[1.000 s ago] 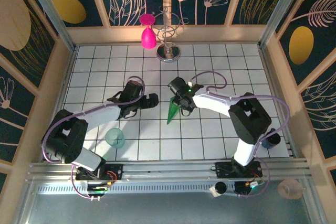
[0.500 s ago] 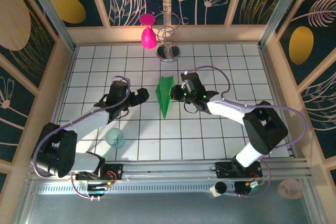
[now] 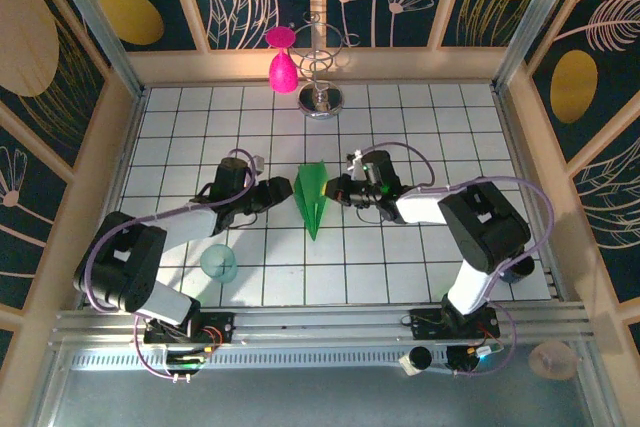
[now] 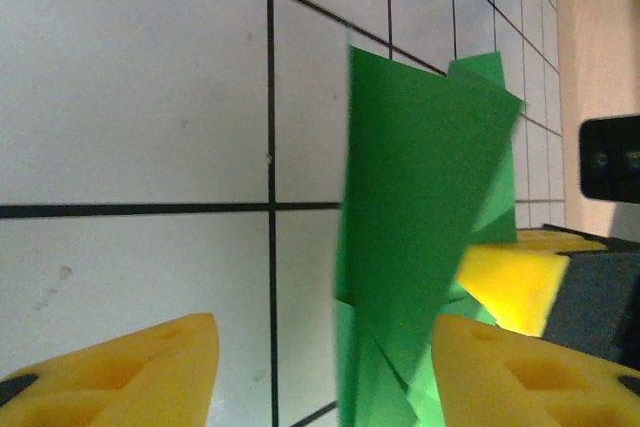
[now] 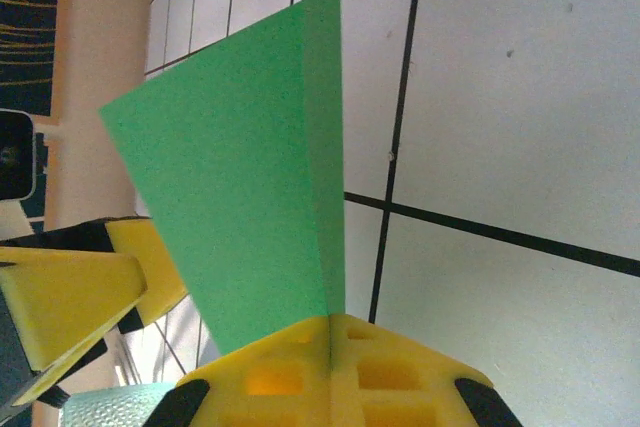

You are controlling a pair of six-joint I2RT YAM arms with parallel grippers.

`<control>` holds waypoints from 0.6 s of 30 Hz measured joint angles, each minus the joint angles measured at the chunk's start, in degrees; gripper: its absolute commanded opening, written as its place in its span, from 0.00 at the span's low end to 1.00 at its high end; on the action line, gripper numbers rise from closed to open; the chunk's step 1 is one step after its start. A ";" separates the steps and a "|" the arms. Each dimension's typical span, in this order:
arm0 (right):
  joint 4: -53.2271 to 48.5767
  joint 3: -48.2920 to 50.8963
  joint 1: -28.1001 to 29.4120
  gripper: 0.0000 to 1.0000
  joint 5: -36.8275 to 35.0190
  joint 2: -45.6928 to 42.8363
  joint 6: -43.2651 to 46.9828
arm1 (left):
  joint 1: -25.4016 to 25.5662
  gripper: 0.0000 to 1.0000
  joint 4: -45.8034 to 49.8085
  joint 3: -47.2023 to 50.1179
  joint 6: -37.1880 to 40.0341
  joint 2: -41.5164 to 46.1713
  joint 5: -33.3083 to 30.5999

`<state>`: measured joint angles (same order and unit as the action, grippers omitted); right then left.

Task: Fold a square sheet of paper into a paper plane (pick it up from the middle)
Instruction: Turn over the paper plane at the center of the table, then move the paper plane to the top-center of the table.

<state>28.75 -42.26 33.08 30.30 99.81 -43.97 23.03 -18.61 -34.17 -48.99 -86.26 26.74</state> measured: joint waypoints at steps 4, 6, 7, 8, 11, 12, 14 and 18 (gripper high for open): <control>2.45 1.03 -0.48 0.00 2.03 1.68 -1.29 | 0.31 0.51 -1.53 0.00 -0.59 -1.62 2.27; 3.13 1.18 -0.52 0.00 2.84 2.27 -1.60 | 0.59 0.46 -1.55 -0.20 -0.76 -2.71 2.84; 3.54 1.18 -0.55 0.00 3.19 2.56 -1.81 | 0.87 0.44 -1.44 -0.44 -0.74 -3.50 2.86; 3.91 1.18 -0.55 0.00 3.43 2.73 -1.99 | 1.07 0.43 -1.25 -0.68 -0.70 -4.15 2.86; 5.09 1.22 -0.76 0.00 4.31 3.13 -2.67 | 1.66 0.41 -1.09 -1.20 -0.63 -5.97 2.89; 5.46 1.29 -0.85 0.00 4.35 3.19 -2.80 | 1.79 0.39 -1.11 -1.33 -0.63 -6.47 2.93; 5.88 1.49 -0.96 0.00 4.57 3.32 -2.93 | 1.95 0.36 -1.14 -1.64 -0.70 -7.34 3.28; 6.03 1.73 -1.07 0.00 5.05 3.63 -3.13 | 2.19 0.19 -1.36 -2.84 -1.01 -8.92 4.17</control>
<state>34.79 -40.53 32.01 35.35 103.44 -47.09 25.21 -19.97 -37.01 -50.00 -95.18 30.92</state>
